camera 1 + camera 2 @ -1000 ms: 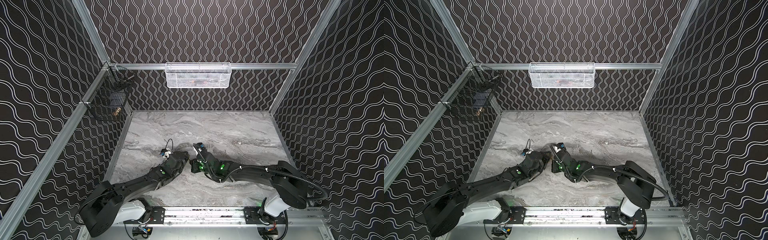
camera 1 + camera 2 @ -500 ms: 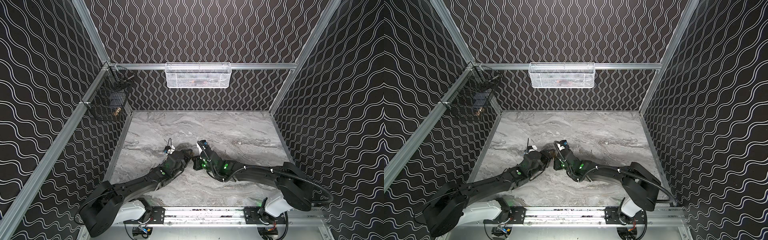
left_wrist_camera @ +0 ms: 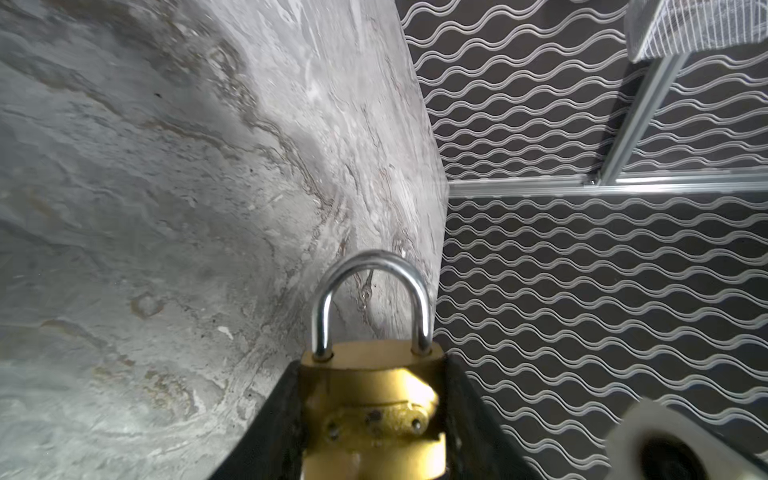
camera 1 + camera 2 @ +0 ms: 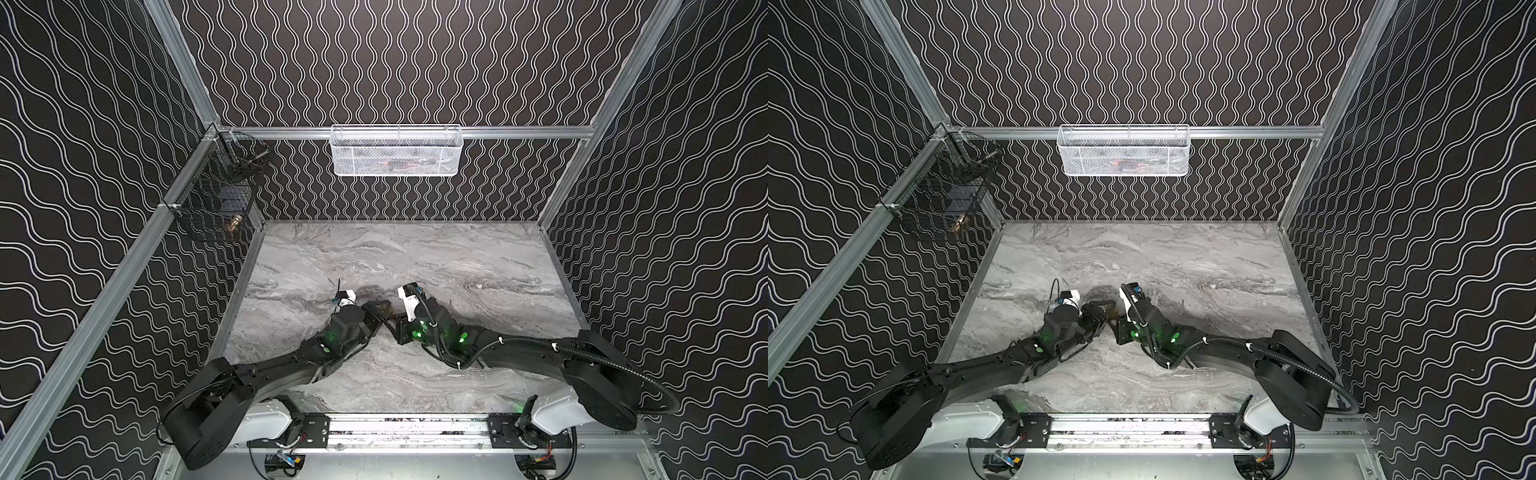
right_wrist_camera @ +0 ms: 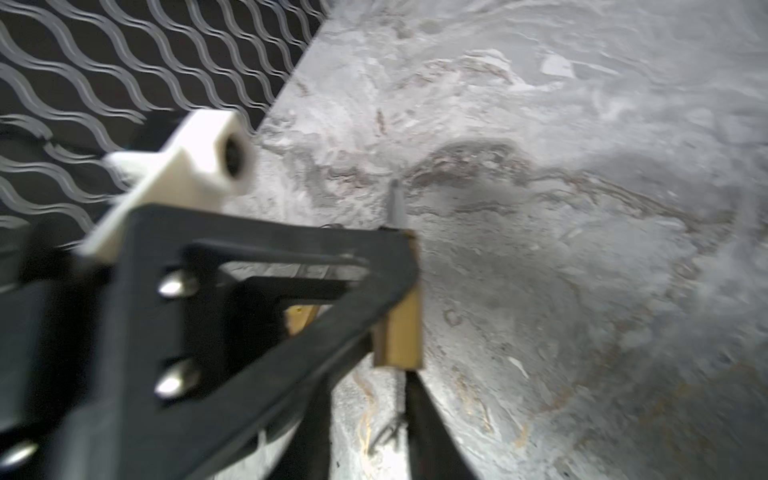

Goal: Unlock with the key

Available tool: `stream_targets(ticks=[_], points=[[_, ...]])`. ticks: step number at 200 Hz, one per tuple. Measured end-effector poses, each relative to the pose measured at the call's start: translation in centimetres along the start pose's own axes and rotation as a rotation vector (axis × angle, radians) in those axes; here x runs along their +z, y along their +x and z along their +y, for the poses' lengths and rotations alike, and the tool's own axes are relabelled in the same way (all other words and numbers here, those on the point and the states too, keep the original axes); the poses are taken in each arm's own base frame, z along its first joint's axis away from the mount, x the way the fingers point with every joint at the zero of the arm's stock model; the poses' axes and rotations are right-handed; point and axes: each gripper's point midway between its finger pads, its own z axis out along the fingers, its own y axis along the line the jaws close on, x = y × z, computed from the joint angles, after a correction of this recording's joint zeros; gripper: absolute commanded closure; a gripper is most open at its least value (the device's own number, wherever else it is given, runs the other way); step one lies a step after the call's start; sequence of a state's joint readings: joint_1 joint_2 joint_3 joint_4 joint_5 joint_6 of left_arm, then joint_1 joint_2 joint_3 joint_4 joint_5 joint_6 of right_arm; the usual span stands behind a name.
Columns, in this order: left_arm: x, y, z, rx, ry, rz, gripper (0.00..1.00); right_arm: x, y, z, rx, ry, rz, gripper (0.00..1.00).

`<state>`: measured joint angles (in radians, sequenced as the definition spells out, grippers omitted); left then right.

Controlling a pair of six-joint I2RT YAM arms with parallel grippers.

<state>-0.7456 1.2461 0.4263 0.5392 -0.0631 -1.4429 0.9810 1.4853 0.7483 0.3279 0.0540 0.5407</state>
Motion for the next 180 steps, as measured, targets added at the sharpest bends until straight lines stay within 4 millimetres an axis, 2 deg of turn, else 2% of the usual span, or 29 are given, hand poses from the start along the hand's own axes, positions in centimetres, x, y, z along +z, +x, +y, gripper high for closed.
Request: stream_targets(ticks=[40, 60, 78, 120, 150, 158, 180], points=[[-0.5, 0.6, -1.3, 0.053, 0.055, 0.083, 1.0, -0.5, 0.0, -0.2, 0.001, -0.018, -0.021, 0.46], [-1.0, 0.0, -1.8, 0.076, 0.072, 0.083, 1.0, -0.7, -0.5, -0.5, 0.005, -0.013, -0.037, 0.46], [-1.4, 0.0, -2.3, 0.104, 0.086, 0.1, 1.0, -0.9, -1.2, -1.0, 0.013, -0.001, -0.056, 0.5], [-1.3, 0.6, -2.9, 0.159, 0.106, 0.144, 1.0, -1.1, -2.6, -0.5, -0.018, -0.025, -0.079, 0.57], [-0.5, 1.0, -2.8, 0.162, 0.129, 0.169, 1.0, -0.8, -2.3, -1.1, -0.028, -0.008, -0.059, 0.6], [-0.4, 1.2, -2.9, 0.163, 0.135, 0.177, 1.0, -0.8, -2.2, -1.2, -0.028, -0.003, -0.057, 0.65], [-0.3, 1.2, -2.9, 0.166, 0.146, 0.175, 1.0, -0.5, -2.4, -1.2, -0.028, -0.001, -0.057, 0.97]])
